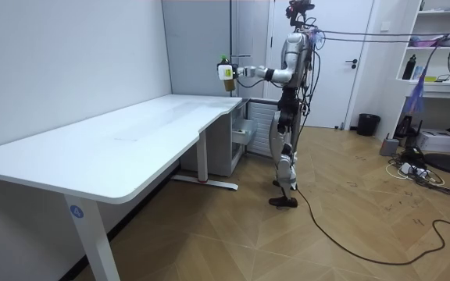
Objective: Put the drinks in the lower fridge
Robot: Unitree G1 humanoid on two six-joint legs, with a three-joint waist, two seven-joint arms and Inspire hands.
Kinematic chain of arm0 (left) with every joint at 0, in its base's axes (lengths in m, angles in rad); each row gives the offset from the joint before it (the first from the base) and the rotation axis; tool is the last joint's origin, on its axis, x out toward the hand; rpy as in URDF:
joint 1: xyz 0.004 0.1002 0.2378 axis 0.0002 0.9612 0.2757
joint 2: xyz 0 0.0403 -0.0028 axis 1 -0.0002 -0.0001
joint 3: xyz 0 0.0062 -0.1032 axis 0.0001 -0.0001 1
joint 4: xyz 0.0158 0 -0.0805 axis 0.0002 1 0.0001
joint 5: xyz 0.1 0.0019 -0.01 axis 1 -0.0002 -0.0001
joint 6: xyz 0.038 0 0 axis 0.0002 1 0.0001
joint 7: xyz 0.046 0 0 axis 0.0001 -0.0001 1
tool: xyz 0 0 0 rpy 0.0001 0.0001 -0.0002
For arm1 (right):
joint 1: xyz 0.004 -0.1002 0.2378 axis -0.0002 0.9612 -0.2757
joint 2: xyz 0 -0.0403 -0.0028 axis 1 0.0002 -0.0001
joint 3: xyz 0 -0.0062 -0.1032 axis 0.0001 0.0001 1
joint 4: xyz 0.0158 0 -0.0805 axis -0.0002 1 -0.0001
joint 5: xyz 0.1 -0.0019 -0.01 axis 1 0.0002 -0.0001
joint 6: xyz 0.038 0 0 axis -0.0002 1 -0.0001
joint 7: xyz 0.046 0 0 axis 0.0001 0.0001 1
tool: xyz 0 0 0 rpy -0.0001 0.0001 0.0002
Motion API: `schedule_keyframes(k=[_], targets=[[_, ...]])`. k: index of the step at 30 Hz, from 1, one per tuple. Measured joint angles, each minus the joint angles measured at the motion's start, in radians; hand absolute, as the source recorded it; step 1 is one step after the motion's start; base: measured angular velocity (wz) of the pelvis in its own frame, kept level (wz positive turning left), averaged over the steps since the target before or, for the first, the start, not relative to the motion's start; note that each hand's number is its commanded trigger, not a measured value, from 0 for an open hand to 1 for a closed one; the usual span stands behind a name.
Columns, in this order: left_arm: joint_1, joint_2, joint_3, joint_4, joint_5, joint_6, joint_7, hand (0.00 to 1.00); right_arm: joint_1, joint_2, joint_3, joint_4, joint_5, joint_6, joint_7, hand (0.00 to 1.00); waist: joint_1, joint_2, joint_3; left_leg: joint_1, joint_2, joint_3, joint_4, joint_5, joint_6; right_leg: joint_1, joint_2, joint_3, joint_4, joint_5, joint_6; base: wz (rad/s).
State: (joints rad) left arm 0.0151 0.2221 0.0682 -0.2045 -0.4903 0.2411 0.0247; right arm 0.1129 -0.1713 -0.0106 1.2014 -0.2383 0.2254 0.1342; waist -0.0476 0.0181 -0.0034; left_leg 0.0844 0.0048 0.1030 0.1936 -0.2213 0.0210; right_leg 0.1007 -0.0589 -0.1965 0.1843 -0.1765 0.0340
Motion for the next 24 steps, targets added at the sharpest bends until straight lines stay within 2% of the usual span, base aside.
schedule_keyframes(k=[3,4,8,11,14,17,20,24], targets=[[0.047,-0.01,-0.006,0.0,-0.021,0.0,-0.011,1.0,-0.006,0.0,0.033,0.001,0.0,0.001,-0.02,0.0,0.012,-0.002,0.0024,-0.008,-0.002,-0.018,0.008,0.0,0.0,0.004,-0.002,-0.014,0.0,0.0,0.0,0.19],[0.062,-0.016,-0.007,0.0,-0.026,0.002,-0.012,1.0,-0.006,0.0,0.035,0.001,0.002,0.002,-0.024,0.0,0.018,-0.004,0.0054,-0.015,-0.002,-0.026,0.013,0.0,0.0,0.003,-0.003,-0.024,0.001,-0.001,0.001,0.18],[0.07,-0.026,-0.011,0.0,-0.047,0.015,-0.016,1.0,-0.015,0.0,0.036,-0.001,0.01,0.011,-0.037,0.0,0.039,-0.01,0.0123,-0.039,-0.003,-0.047,0.021,0.0,0.0,-0.006,-0.006,-0.035,0.0,-0.004,0.001,0.16],[0.094,-0.048,-0.012,0.0,-0.133,0.015,-0.017,1.0,-0.019,-0.004,0.038,-0.007,0.015,0.014,-0.059,0.0,0.061,-0.011,0.0118,-0.041,-0.009,-0.057,0.029,0.001,0.001,-0.001,-0.009,-0.059,0.0,-0.007,0.001,0.11],[0.118,-0.051,-0.04,-0.001,-0.2,0.015,-0.019,1.0,-0.021,-0.009,0.054,-0.007,0.047,0.013,-0.083,0.0,0.065,-0.011,0.0116,-0.047,-0.014,-0.081,0.032,0.001,0.001,0.003,-0.014,-0.086,-0.001,-0.01,0.004,0.22],[0.132,-0.057,-0.056,-0.001,-0.228,0.015,-0.034,1.0,-0.026,-0.011,0.072,-0.007,0.053,0.004,-0.1,0.0,0.082,-0.015,0.0101,-0.058,-0.016,-0.089,0.043,0.001,0.001,0.002,-0.016,-0.107,-0.001,-0.012,0.003,0.12],[0.146,-0.057,-0.058,-0.001,-0.244,0.015,-0.038,1.0,-0.042,-0.016,0.089,-0.01,0.068,0.003,-0.1,0.0,0.09,-0.02,0.0094,-0.059,-0.018,-0.092,0.044,0.002,0.001,0.001,-0.017,-0.109,0.0,-0.014,0.004,0.06],[0.162,-0.058,-0.094,-0.001,-0.244,0.015,-0.039,1.0,-0.069,-0.019,0.138,-0.04,0.071,0.001,-0.099,0.0,0.114,-0.042,0.0061,-0.058,-0.019,-0.103,0.045,0.002,0.001,0.005,-0.017,-0.11,-0.001,-0.014,0.004,0.04]])
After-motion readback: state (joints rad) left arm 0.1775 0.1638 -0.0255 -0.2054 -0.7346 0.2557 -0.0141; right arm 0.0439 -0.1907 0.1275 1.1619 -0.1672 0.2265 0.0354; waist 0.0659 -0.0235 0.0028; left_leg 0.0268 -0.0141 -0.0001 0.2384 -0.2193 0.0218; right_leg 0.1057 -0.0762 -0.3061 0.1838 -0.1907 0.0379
